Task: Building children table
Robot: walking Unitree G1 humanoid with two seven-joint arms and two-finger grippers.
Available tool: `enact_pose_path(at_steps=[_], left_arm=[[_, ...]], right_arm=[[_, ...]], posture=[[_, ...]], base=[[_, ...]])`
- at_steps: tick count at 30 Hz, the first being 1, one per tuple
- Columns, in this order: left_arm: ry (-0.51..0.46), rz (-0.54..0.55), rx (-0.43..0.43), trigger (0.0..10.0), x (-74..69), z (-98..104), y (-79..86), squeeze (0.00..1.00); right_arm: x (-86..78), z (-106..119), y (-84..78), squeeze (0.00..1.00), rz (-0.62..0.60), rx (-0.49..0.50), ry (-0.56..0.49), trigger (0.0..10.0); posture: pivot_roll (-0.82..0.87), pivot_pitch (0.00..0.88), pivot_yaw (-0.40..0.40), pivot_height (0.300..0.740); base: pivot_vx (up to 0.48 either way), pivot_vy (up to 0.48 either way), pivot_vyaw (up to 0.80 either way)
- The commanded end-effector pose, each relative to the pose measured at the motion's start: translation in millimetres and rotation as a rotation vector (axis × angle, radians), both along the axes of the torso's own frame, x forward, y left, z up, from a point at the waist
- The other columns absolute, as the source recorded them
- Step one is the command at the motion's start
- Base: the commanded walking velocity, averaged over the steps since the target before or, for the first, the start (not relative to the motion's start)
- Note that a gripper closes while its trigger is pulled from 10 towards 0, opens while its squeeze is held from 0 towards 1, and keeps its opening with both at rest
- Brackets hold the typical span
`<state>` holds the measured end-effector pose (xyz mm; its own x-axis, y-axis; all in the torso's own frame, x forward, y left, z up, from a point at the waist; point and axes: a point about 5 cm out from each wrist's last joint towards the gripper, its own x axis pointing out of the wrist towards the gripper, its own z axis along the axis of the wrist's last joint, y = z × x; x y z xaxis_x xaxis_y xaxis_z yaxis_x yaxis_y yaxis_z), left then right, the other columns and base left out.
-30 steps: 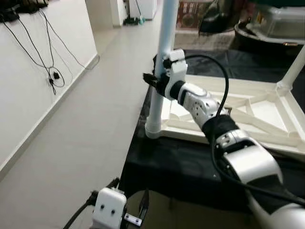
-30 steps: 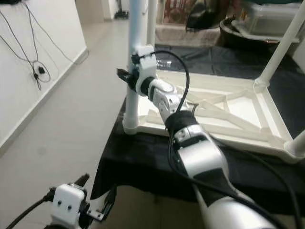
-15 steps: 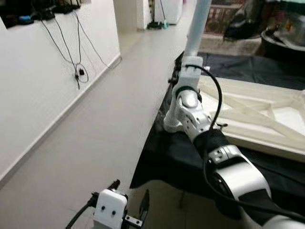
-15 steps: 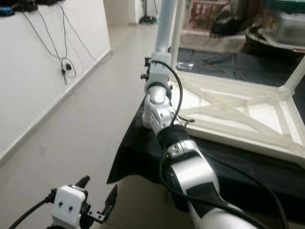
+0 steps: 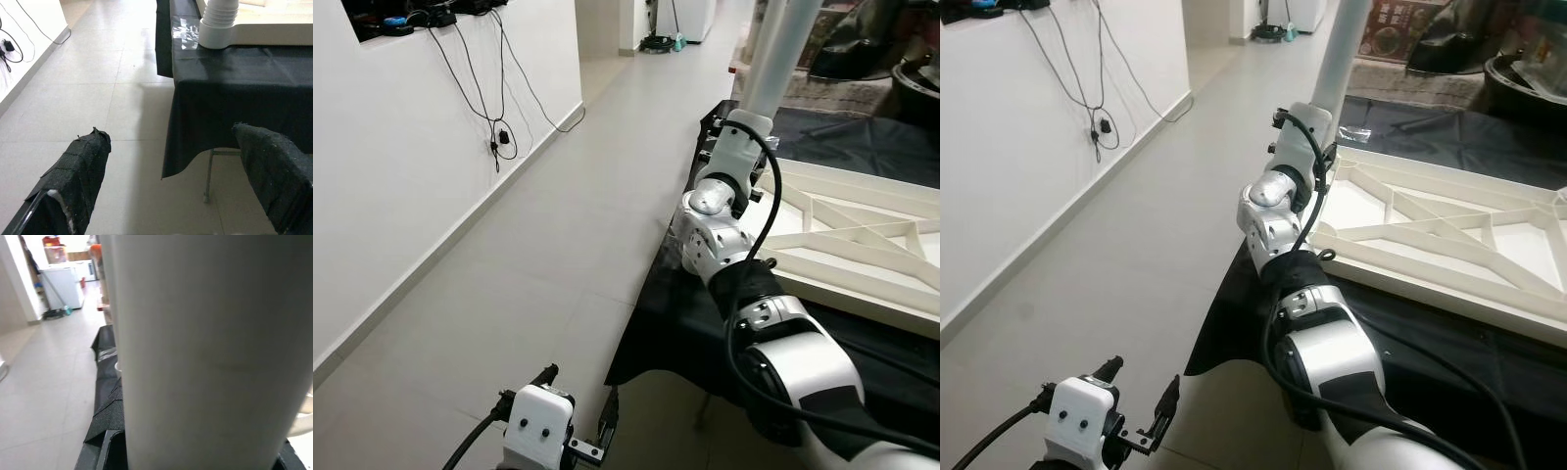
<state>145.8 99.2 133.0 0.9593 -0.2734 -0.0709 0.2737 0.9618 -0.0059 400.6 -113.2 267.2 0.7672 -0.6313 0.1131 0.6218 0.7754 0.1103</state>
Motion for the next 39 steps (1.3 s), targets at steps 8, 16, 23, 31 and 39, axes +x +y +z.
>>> enact_pose_path(at_steps=[8, 16, 23, 31, 39], left_arm=[[0.020, 0.004, 0.018, 10.0, 0.7, -4.9, 2.2, 0.00], [0.019, 0.003, 0.018, 10.0, 1.1, -5.1, 1.8, 0.00], [0.018, 0.005, 0.014, 10.0, 0.9, -4.4, 1.9, 0.00], [0.019, 0.008, 0.011, 10.0, 0.3, -4.1, 1.4, 0.00], [0.018, 0.011, 0.009, 10.0, 0.1, -3.9, 1.0, 0.00]], right_arm=[[-4.0, -33.6, 9.7, 0.00, -0.064, -0.060, 0.177, 10.0], [2.2, -58.4, 45.7, 0.00, 0.387, 0.036, 0.296, 10.0], [3.7, -72.0, 65.8, 0.00, 0.850, -0.008, 0.401, 10.0], [-0.8, -73.7, 77.5, 0.00, 1.211, -0.123, 0.473, 10.0], [-8.2, -66.5, 86.6, 0.00, 1.535, -0.124, 0.473, 10.0]], posture=[[0.11, 0.159, -0.025, 0.740], [0.11, 0.160, -0.027, 0.740], [0.11, 0.167, -0.030, 0.740], [0.11, 0.177, -0.036, 0.740], [0.11, 0.182, -0.041, 0.740]], base=[[0.000, 0.000, 0.00], [0.000, 0.000, 0.00], [0.000, 0.000, 0.00], [0.000, 0.000, 0.00], [0.000, 0.000, 0.00]])
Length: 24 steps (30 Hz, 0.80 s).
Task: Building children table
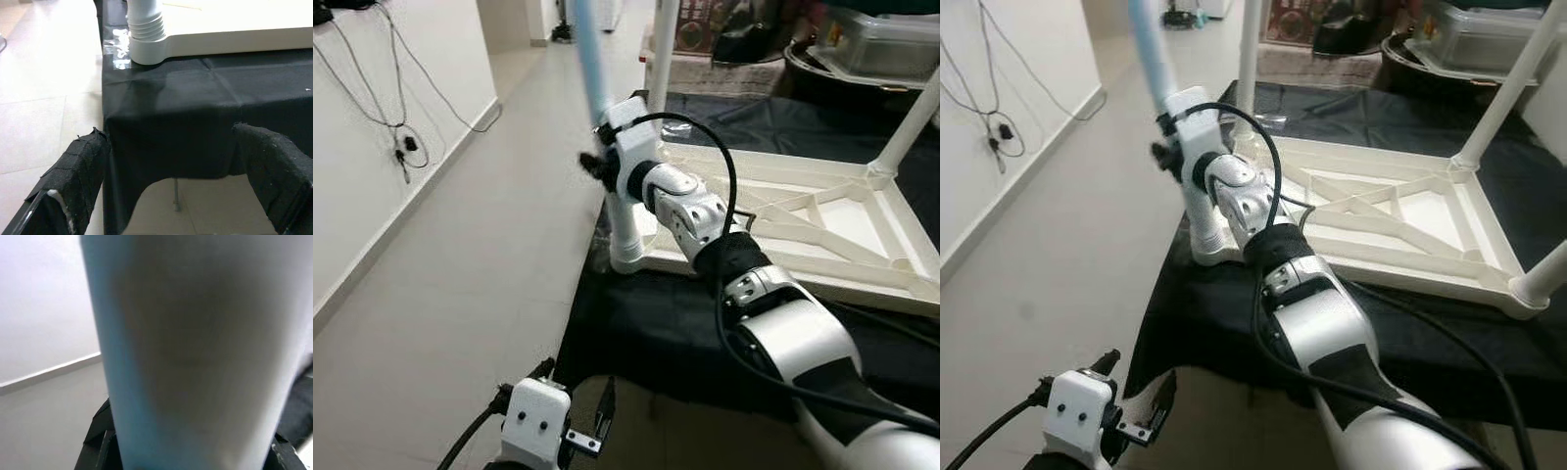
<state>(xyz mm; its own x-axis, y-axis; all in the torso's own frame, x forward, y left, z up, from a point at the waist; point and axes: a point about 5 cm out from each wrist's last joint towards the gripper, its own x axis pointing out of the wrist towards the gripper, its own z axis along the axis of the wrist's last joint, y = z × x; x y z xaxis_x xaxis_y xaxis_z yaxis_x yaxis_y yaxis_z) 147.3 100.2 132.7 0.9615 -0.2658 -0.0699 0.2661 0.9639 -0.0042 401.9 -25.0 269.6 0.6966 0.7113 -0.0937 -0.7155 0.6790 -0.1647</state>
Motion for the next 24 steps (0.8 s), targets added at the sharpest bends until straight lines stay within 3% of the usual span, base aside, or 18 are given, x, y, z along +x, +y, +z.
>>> enact_pose_path(at_steps=[1, 2, 4, 7, 8, 12, 13, 14, 16, 24], left_arm=[[0.020, 0.003, 0.007, 10.0, -1.6, -3.5, -0.2, 0.00], [0.020, 0.003, 0.007, 10.0, -1.6, -3.5, -0.2, 0.00], [0.020, 0.005, 0.007, 10.0, -1.9, -3.4, -0.5, 0.00], [0.020, 0.005, 0.007, 10.0, -1.9, -3.4, -0.5, 0.00], [0.021, 0.005, 0.007, 10.0, -2.0, -3.4, -0.5, 0.00], [0.021, 0.004, 0.007, 10.0, -2.0, -3.5, -0.5, 0.00], [0.022, 0.003, 0.007, 10.0, -2.1, -3.7, -0.4, 0.00], [0.022, 0.003, 0.007, 10.0, -2.1, -3.7, -0.4, 0.00], [0.023, 0.000, 0.007, 10.0, -2.4, -4.1, -0.5, 0.00], [0.024, -0.002, 0.007, 10.0, -2.9, -4.5, -0.7, 0.00]], right_arm=[[-7.3, -67.7, -4.1, 0.00, -0.003, -0.031, 0.294, 10.0], [-7.3, -67.7, -4.1, 0.00, -0.003, -0.031, 0.294, 10.0], [1.8, -67.0, -17.7, 0.00, -0.213, 0.005, 0.282, 10.0], [1.8, -67.0, -17.7, 0.00, -0.213, 0.005, 0.282, 10.0], [8.1, -67.0, -33.4, 0.00, -0.398, 0.069, 0.292, 10.0], [9.9, -67.5, -39.6, 0.00, -0.470, 0.099, 0.300, 10.0], [12.1, -68.8, -49.9, 0.00, -0.589, 0.144, 0.301, 10.0], [12.1, -68.8, -49.9, 0.00, -0.589, 0.144, 0.301, 10.0], [13.7, -69.5, -64.0, 0.00, -0.764, 0.216, 0.284, 10.0], [11.9, -73.0, -69.6, 0.00, -0.883, 0.248, 0.273, 10.0]], posture=[[0.11, 0.182, -0.041, 0.740], [0.11, 0.182, -0.041, 0.740], [0.11, 0.182, -0.041, 0.740], [0.11, 0.182, -0.041, 0.740], [0.11, 0.182, -0.040, 0.740], [0.11, 0.182, -0.040, 0.740], [0.11, 0.174, -0.035, 0.740], [0.11, 0.174, -0.035, 0.740], [0.11, 0.169, -0.035, 0.740], [0.11, 0.165, -0.030, 0.740]], base=[[0.000, 0.000, 0.00], [0.000, 0.000, 0.00], [0.000, 0.000, 0.00], [0.000, 0.000, 0.00], [0.000, 0.000, 0.00], [0.000, 0.000, 0.00], [0.000, 0.000, 0.00], [0.000, 0.000, 0.00], [0.000, 0.000, 0.00], [0.000, 0.000, 0.00]])
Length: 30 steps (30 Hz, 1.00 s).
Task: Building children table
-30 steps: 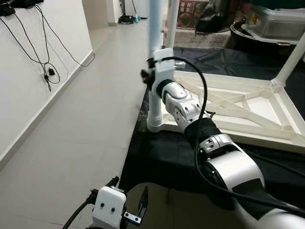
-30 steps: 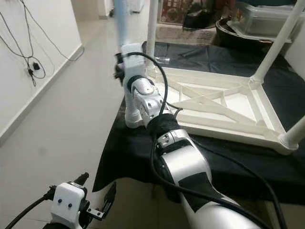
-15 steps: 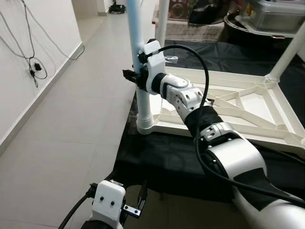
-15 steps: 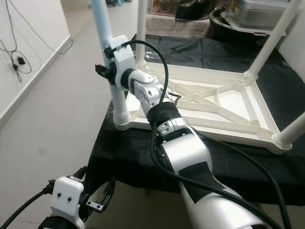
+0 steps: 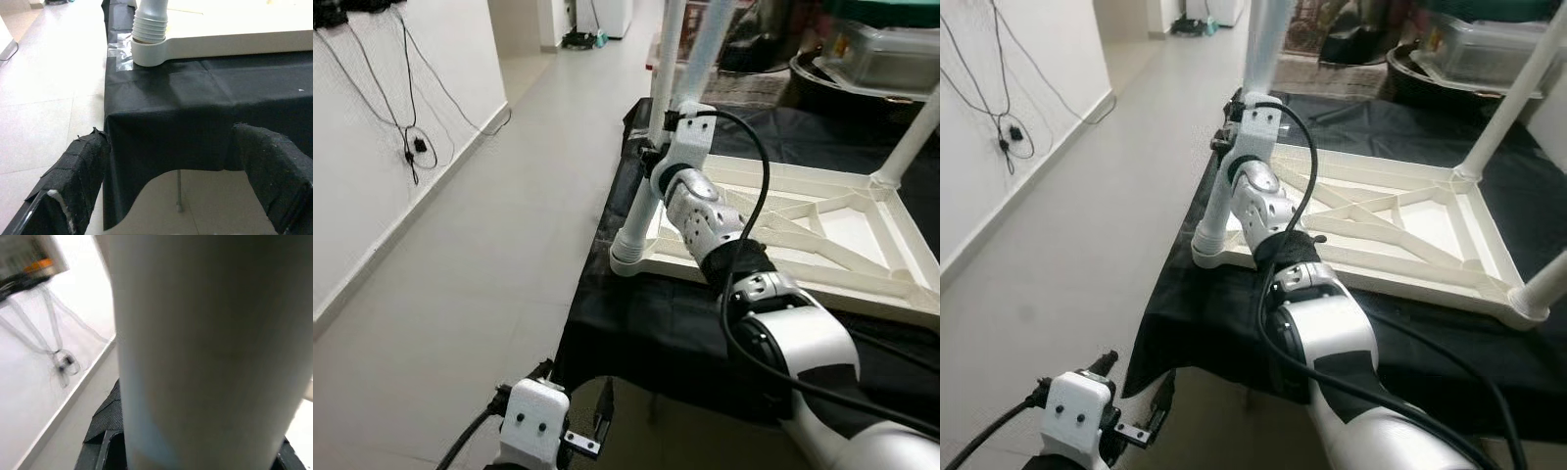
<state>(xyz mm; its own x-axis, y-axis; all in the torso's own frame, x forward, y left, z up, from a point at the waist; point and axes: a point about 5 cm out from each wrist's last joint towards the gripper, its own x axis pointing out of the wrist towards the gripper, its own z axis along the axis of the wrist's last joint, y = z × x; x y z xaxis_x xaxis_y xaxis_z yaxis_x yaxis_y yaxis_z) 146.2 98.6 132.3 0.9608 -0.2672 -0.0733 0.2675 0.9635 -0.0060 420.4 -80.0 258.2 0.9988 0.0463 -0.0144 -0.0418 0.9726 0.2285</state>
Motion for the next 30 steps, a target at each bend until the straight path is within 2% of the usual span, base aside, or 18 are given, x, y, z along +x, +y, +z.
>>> enact_pose_path(at_steps=[1, 2, 3, 4, 5, 7, 8, 9, 10, 11, 12, 15, 18, 22, 23, 24, 28, 30], left_arm=[[0.021, -0.002, 0.008, 10.0, -1.8, -4.2, 1.0, 0.00], [0.021, -0.002, 0.008, 10.0, -1.8, -4.2, 1.0, 0.00], [0.021, -0.002, 0.008, 10.0, -1.7, -4.4, 1.3, 0.00], [0.021, -0.002, 0.008, 10.0, -1.7, -4.4, 1.3, 0.00], [0.021, -0.003, 0.009, 10.0, -1.6, -4.5, 1.5, 0.00], [0.021, -0.004, 0.010, 10.0, -1.5, -4.5, 1.5, 0.00], [0.021, -0.005, 0.012, 10.0, -1.1, -5.0, 1.8, 0.00], [0.021, -0.005, 0.012, 10.0, -1.1, -5.0, 1.8, 0.00], [0.020, -0.005, 0.014, 10.0, -0.8, -5.2, 1.9, 0.00], [0.020, -0.005, 0.014, 10.0, -0.8, -5.2, 1.9, 0.00], [0.019, -0.006, 0.016, 10.0, -0.3, -5.6, 2.1, 0.00], [0.019, -0.006, 0.016, 10.0, -0.3, -5.6, 2.1, 0.00], [0.018, -0.004, 0.019, 10.0, 0.4, -5.7, 2.5, 0.00], [0.018, -0.004, 0.020, 10.0, 0.8, -5.6, 2.9, 0.00], [0.018, -0.004, 0.020, 10.0, 0.8, -5.6, 2.9, 0.00], [0.017, -0.003, 0.020, 10.0, 0.8, -5.2, 2.9, 0.00], [0.016, -0.002, 0.020, 10.0, 0.8, -4.9, 2.7, 0.00], [0.016, 0.002, 0.019, 10.0, 1.1, -4.4, 2.5, 0.00]], right_arm=[[-9.6, -64.5, -20.1, 0.00, -0.197, -0.086, 0.233, 10.0], [-9.6, -64.5, -20.1, 0.00, -0.197, -0.086, 0.233, 10.0], [-12.9, -63.7, -22.5, 0.00, -0.283, -0.104, 0.197, 10.0], [-12.9, -63.7, -22.5, 0.00, -0.283, -0.104, 0.197, 10.0], [-15.9, -61.4, -23.0, 0.00, -0.343, -0.122, 0.160, 10.0], [-17.8, -60.1, -20.8, 0.00, -0.362, -0.110, 0.140, 10.0], [-19.9, -56.6, -20.0, 0.00, -0.421, -0.179, 0.113, 10.0], [-19.9, -56.6, -20.0, 0.00, -0.421, -0.179, 0.113, 10.0], [-22.8, -55.8, -17.3, 0.00, -0.476, -0.262, 0.107, 10.0], [-22.8, -55.8, -17.3, 0.00, -0.476, -0.262, 0.107, 10.0], [-25.6, -55.2, -14.2, 0.00, -0.513, -0.316, 0.091, 10.0], [-25.6, -55.2, -14.2, 0.00, -0.513, -0.316, 0.091, 10.0], [-32.2, -55.0, -4.7, 0.00, -0.575, -0.377, 0.066, 10.0], [-37.1, -58.1, 0.7, 0.00, -0.631, -0.370, 0.088, 10.0], [-37.1, -58.1, 0.7, 0.00, -0.631, -0.370, 0.088, 10.0], [-36.7, -61.3, -2.9, 0.00, -0.671, -0.354, 0.134, 10.0], [-36.5, -60.4, -9.1, 0.00, -0.722, -0.371, 0.144, 10.0], [-35.3, -44.2, -13.3, 0.00, -0.781, -0.451, 0.044, 10.0]], posture=[[0.11, 0.162, -0.032, 0.740], [0.11, 0.162, -0.032, 0.740], [0.11, 0.157, -0.028, 0.740], [0.11, 0.157, -0.028, 0.740], [0.11, 0.157, -0.028, 0.740], [0.11, 0.157, -0.028, 0.740], [0.11, 0.147, -0.028, 0.740], [0.11, 0.147, -0.028, 0.740], [0.11, 0.147, -0.028, 0.740], [0.11, 0.147, -0.028, 0.740], [0.11, 0.142, -0.031, 0.740], [0.11, 0.142, -0.031, 0.740], [0.11, 0.143, -0.028, 0.740], [0.11, 0.143, -0.028, 0.740], [0.11, 0.143, -0.028, 0.740], [0.12, 0.150, -0.029, 0.740], [0.12, 0.153, -0.029, 0.740], [0.12, 0.156, -0.033, 0.740]], base=[[0.000, 0.000, 0.00], [0.000, 0.000, 0.00], [0.000, 0.000, 0.00], [0.000, 0.000, 0.00], [0.000, 0.000, 0.00], [0.000, 0.000, 0.00], [0.000, 0.000, 0.00], [0.000, 0.000, 0.00], [0.000, 0.000, 0.00], [0.000, 0.000, 0.00], [0.000, 0.000, 0.00], [0.000, 0.000, 0.00], [0.000, 0.000, 0.00], [0.000, 0.000, 0.00], [0.000, 0.000, 0.00], [0.000, 0.000, 0.00], [0.000, 0.000, 0.00], [0.000, 0.000, 0.00]])
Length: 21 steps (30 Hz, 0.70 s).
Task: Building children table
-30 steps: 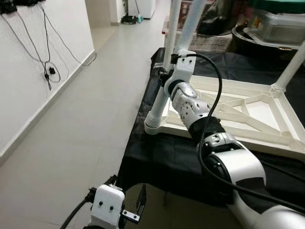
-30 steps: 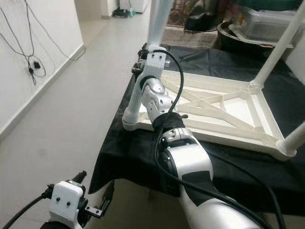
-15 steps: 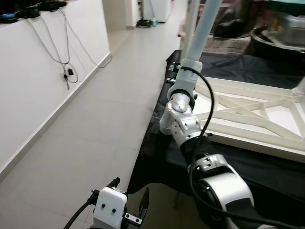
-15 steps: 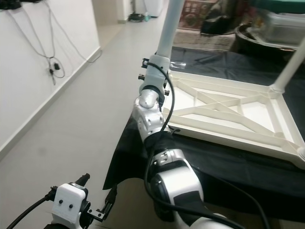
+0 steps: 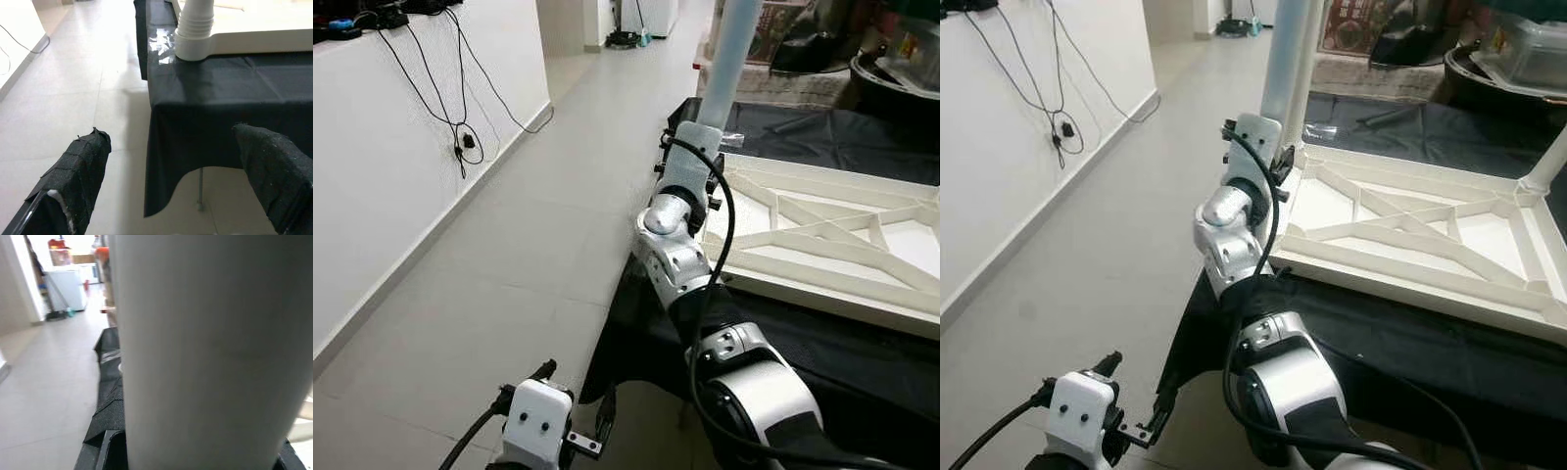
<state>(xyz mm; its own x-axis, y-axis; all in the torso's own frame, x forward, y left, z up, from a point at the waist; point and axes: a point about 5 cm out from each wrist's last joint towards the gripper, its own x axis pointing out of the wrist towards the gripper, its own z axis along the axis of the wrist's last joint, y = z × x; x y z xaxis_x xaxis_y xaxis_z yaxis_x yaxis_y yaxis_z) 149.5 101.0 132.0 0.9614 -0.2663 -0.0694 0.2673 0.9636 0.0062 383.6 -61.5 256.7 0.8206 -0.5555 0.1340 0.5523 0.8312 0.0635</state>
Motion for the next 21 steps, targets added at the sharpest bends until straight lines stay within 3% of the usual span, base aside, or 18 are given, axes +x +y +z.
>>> enact_pose_path(at_steps=[1, 3, 8, 10, 11, 13, 14, 16, 18, 21], left_arm=[[0.023, 0.001, 0.008, 10.0, -2.2, -4.2, 0.2, 0.00], [0.023, 0.002, 0.007, 10.0, -1.7, -4.1, 0.1, 0.00], [0.022, 0.003, 0.008, 10.0, -0.7, -4.5, 0.5, 0.00], [0.020, 0.004, 0.008, 10.0, 0.2, -4.7, 0.9, 0.00], [0.020, 0.004, 0.008, 10.0, 0.2, -4.7, 0.9, 0.00], [0.019, 0.003, 0.009, 10.0, 0.9, -5.1, 0.9, 0.00], [0.019, 0.003, 0.009, 10.0, 0.9, -5.1, 0.9, 0.00], [0.018, 0.002, 0.008, 10.0, 1.5, -5.1, 0.7, 0.00], [0.018, 0.002, 0.007, 10.0, 1.6, -5.2, 0.7, 0.00], [0.017, 0.001, 0.006, 10.0, 1.6, -5.1, 0.4, 0.00]], right_arm=[[1.5, -42.7, -31.9, 0.00, -0.165, -0.181, 0.192, 10.0], [-0.1, -29.3, -25.8, 0.00, -0.149, -0.241, 0.101, 10.0], [-0.4, -23.1, -23.3, 0.00, -0.127, -0.203, 0.061, 10.0], [7.3, -17.9, -16.5, 0.00, 0.065, -0.070, 0.040, 10.0], [7.3, -17.9, -16.5, 0.00, 0.065, -0.070, 0.040, 10.0], [16.6, -15.2, -4.5, 0.00, 0.344, -0.037, 0.069, 10.0], [16.6, -15.2, -4.5, 0.00, 0.344, -0.037, 0.069, 10.0], [21.7, -22.1, 7.3, 0.00, 0.601, 0.024, 0.145, 10.0], [22.6, -32.4, 11.9, 0.00, 0.715, 0.029, 0.227, 10.0], [22.7, -38.0, 12.5, 0.00, 0.754, 0.014, 0.273, 10.0]], posture=[[0.12, 0.156, -0.033, 0.740], [0.11, 0.157, -0.032, 0.740], [0.11, 0.154, -0.033, 0.740], [0.11, 0.153, -0.035, 0.740], [0.11, 0.153, -0.035, 0.740], [0.11, 0.151, -0.035, 0.740], [0.11, 0.151, -0.035, 0.740], [0.11, 0.151, -0.035, 0.740], [0.11, 0.151, -0.035, 0.740], [0.10, 0.156, -0.038, 0.740]], base=[[0.000, 0.000, 0.00], [0.000, 0.000, 0.00], [0.000, 0.000, 0.00], [0.000, 0.000, 0.00], [0.000, 0.000, 0.00], [0.000, 0.000, 0.00], [0.000, 0.000, 0.00], [0.000, 0.000, 0.00], [0.000, 0.000, 0.00], [0.000, 0.000, 0.00]])
